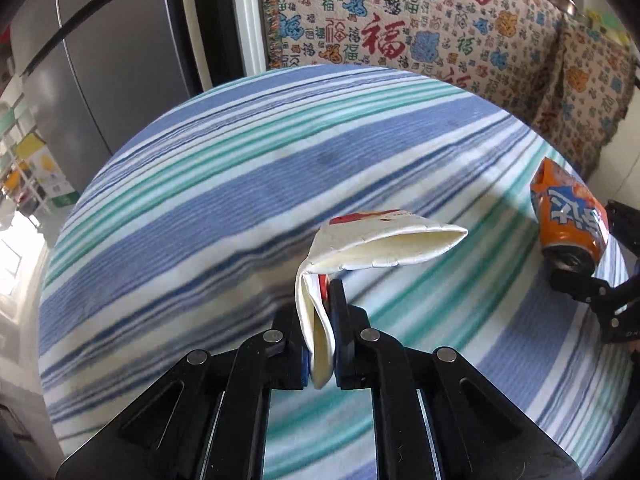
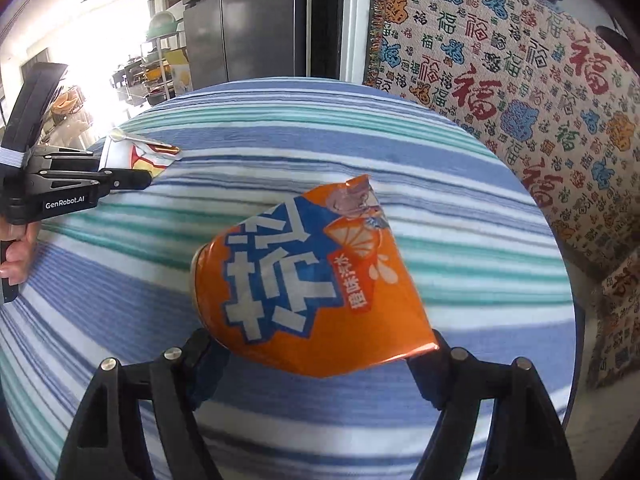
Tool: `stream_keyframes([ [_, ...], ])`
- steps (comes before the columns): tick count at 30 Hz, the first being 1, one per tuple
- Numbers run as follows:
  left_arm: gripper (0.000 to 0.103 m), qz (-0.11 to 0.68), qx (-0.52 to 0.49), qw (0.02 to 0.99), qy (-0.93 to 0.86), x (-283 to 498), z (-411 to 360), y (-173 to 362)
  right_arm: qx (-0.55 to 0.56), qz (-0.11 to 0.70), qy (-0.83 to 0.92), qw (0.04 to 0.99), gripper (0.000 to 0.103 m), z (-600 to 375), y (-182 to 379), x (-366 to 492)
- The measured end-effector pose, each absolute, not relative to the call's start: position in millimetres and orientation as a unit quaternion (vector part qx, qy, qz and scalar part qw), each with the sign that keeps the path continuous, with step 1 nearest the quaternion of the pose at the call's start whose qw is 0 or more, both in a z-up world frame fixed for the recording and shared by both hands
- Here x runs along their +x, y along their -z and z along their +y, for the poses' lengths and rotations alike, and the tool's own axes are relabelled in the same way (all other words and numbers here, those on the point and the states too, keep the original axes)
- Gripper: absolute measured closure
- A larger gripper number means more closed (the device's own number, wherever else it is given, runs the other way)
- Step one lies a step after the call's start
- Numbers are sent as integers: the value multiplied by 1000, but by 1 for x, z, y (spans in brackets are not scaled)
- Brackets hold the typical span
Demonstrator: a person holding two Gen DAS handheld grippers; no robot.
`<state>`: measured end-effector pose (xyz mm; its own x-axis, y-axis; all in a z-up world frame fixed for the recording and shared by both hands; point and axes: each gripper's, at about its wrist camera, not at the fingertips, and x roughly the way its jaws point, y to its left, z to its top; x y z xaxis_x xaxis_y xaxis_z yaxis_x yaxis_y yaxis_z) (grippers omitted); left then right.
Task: Collect trash
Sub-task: 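Grasp the white-and-red paper wrapper with the left tool while the right tool grasps the crushed orange can, then lift the orange can with the right tool and regrip it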
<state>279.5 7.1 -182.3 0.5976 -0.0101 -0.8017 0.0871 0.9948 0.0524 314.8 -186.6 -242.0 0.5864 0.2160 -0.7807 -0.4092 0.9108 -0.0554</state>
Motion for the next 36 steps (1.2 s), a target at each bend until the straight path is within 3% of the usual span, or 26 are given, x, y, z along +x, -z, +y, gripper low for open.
stream_keyframes([
  [1, 93, 444, 41, 894, 27, 269, 9, 182, -115, 419, -177, 883, 23, -187, 242, 315],
  [3, 74, 440, 28, 897, 34, 254, 13, 183, -110, 429, -159, 882, 21, -180, 240, 306],
  [5, 36, 440, 16, 897, 44, 250, 13, 183, -105, 427, -145, 886, 21, -179, 240, 305],
  [6, 31, 440, 13, 897, 40, 250, 11, 184, -96, 428, -141, 887, 21, -181, 240, 306],
  [11, 16, 442, 21, 896, 43, 255, -2, 189, -84, 426, -135, 891, 17, -185, 242, 306],
  [17, 16, 444, 43, 894, 43, 267, -20, 192, -85, 431, -140, 887, 9, -185, 242, 315],
  [19, 22, 442, 48, 894, 47, 268, -24, 192, -84, 432, -138, 887, 7, -185, 242, 320],
  [21, 51, 433, 47, 898, 54, 266, -27, 189, -80, 430, -138, 889, 8, -185, 241, 321],
  [22, 80, 430, 49, 900, 56, 265, -28, 188, -78, 424, -139, 892, 14, -185, 239, 321],
  [23, 97, 429, 51, 900, 58, 264, -29, 188, -79, 415, -135, 896, 42, -185, 236, 319],
  [24, 97, 428, 54, 901, 56, 264, -30, 188, -75, 414, -134, 897, 59, -186, 235, 320],
  [36, 98, 406, 39, 911, 56, 261, -45, 182, -50, 401, -136, 905, 64, -195, 229, 316],
])
